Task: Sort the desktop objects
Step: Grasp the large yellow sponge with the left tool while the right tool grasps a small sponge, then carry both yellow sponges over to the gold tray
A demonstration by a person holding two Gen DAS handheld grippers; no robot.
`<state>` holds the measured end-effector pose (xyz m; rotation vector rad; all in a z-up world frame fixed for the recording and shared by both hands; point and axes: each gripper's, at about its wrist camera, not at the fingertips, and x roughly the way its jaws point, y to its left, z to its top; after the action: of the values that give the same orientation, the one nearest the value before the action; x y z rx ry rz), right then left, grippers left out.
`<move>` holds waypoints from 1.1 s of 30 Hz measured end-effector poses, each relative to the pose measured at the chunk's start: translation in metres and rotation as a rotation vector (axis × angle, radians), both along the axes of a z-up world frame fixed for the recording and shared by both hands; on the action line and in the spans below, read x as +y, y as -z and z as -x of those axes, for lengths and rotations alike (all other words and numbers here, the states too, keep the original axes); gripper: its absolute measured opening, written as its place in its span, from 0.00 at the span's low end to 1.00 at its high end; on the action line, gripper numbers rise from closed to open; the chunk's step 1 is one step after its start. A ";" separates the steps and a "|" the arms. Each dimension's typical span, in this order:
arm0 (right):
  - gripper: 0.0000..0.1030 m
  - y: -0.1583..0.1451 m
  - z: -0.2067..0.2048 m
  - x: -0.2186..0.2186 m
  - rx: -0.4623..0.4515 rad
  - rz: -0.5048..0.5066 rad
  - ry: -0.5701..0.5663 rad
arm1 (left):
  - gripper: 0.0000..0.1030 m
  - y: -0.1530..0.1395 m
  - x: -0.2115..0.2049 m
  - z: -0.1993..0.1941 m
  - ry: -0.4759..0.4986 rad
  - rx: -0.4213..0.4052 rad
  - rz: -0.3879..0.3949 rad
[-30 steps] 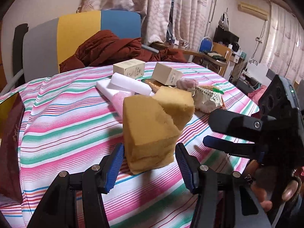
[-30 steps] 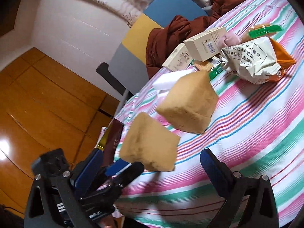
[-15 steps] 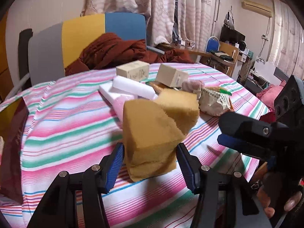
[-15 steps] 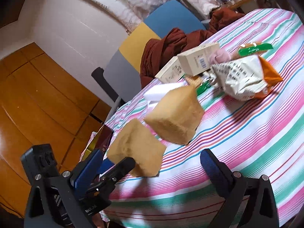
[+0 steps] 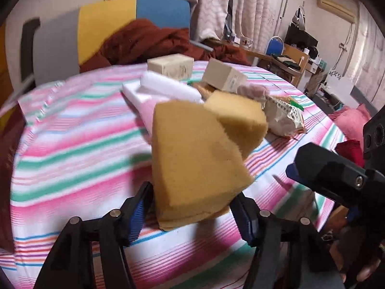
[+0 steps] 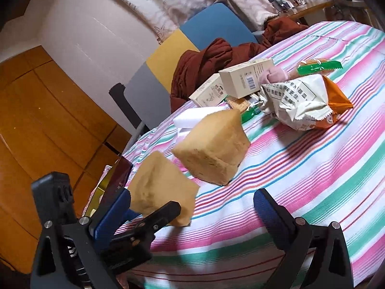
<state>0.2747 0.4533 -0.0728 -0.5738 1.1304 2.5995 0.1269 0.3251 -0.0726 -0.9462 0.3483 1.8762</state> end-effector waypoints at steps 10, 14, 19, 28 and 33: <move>1.00 -0.004 0.019 -0.001 -0.119 -0.111 0.047 | 0.59 -0.012 -0.034 0.023 -0.019 -0.016 -0.068; 1.00 -0.008 0.046 0.008 -0.173 -0.160 0.085 | 0.59 -0.025 -0.063 0.038 -0.051 0.046 -0.067; 1.00 -0.018 0.068 0.036 -0.168 -0.142 0.188 | 0.59 -0.025 -0.093 0.050 -0.088 0.093 -0.042; 1.00 -0.025 0.067 0.010 -0.026 0.080 -0.104 | 0.59 -0.006 -0.111 0.067 -0.106 0.049 -0.007; 1.00 -0.051 0.046 -0.038 -0.110 -0.155 -0.178 | 0.60 -0.002 -0.112 0.068 -0.109 0.035 -0.018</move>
<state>0.2288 0.4148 -0.0220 -0.8037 0.8715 2.7343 0.0589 0.2135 -0.0702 -0.9377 0.3055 1.9938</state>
